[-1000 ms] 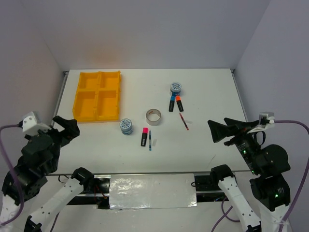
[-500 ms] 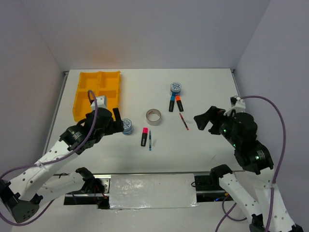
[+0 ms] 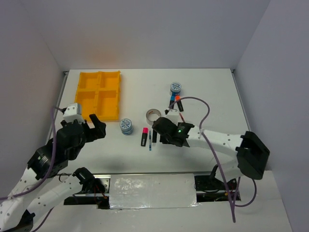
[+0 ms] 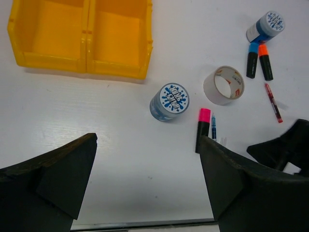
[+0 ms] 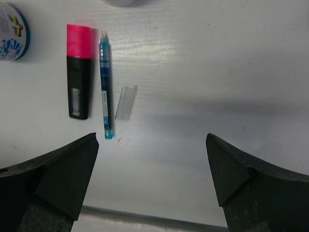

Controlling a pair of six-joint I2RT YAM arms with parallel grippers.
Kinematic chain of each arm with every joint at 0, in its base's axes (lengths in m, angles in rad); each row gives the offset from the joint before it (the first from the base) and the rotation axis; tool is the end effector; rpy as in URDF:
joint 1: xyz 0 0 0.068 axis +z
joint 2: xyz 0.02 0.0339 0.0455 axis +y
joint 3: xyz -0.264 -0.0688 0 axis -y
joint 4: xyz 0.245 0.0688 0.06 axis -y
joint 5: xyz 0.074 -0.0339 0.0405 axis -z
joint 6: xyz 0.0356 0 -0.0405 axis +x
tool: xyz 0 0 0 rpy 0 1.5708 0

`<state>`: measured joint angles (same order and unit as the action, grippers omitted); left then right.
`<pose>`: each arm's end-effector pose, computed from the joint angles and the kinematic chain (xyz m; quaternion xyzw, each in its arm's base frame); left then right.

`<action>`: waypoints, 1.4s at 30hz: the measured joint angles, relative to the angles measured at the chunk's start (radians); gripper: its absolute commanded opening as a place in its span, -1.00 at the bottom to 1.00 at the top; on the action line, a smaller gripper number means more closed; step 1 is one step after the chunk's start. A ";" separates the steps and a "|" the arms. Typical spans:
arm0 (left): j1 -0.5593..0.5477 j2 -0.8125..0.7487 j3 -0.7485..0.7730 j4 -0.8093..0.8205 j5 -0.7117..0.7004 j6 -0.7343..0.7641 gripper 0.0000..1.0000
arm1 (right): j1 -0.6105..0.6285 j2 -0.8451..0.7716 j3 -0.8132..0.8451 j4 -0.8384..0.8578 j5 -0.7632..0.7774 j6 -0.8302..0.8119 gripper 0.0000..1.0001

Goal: Sort the stationery into containers
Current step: Move the pen cap to the center of the board.

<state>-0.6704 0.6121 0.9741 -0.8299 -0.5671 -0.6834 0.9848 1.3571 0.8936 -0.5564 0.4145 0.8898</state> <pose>0.0939 -0.0500 0.3612 -0.1519 0.8168 -0.1293 0.5414 0.1589 0.2135 0.2248 0.0112 0.9433 0.0973 0.3171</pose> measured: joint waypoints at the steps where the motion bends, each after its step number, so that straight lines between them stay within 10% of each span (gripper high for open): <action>1: 0.000 -0.037 -0.013 0.005 -0.005 0.004 0.99 | 0.006 0.036 0.014 0.003 0.007 0.012 0.96; 11: -0.001 -0.179 -0.106 0.000 -0.021 0.004 0.99 | 0.050 0.195 0.065 0.093 0.053 0.094 0.49; 42: -0.001 -0.177 -0.106 0.000 -0.024 0.004 0.99 | 0.050 0.353 0.101 0.124 0.072 0.121 0.01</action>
<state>-0.6712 0.4355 0.8677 -0.8303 -0.5911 -0.6796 1.0348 1.7100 0.9947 -0.4328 0.4862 1.0103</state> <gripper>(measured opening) 0.993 0.535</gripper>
